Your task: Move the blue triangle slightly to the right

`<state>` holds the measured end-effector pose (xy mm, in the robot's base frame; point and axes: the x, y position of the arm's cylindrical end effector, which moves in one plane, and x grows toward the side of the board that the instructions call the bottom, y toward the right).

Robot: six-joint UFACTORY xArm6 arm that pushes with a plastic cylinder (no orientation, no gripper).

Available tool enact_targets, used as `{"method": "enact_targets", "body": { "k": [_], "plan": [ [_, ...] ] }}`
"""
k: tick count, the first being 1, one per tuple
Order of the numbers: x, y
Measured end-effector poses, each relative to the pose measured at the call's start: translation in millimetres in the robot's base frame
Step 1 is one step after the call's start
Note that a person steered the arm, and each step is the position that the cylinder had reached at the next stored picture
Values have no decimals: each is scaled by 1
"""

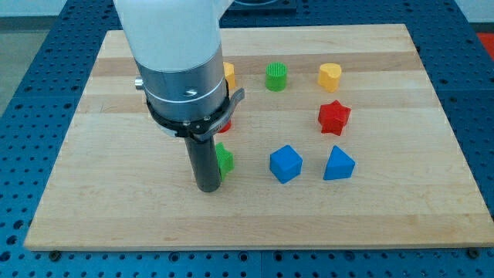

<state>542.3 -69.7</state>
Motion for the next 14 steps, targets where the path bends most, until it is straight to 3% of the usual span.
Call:
{"method": "enact_targets", "body": {
  "k": [1,3,5,8,9,14],
  "plan": [
    [3,2],
    [34,113],
    [-7,223],
    [-8,223],
    [23,220],
    [13,137]
  ]
}}
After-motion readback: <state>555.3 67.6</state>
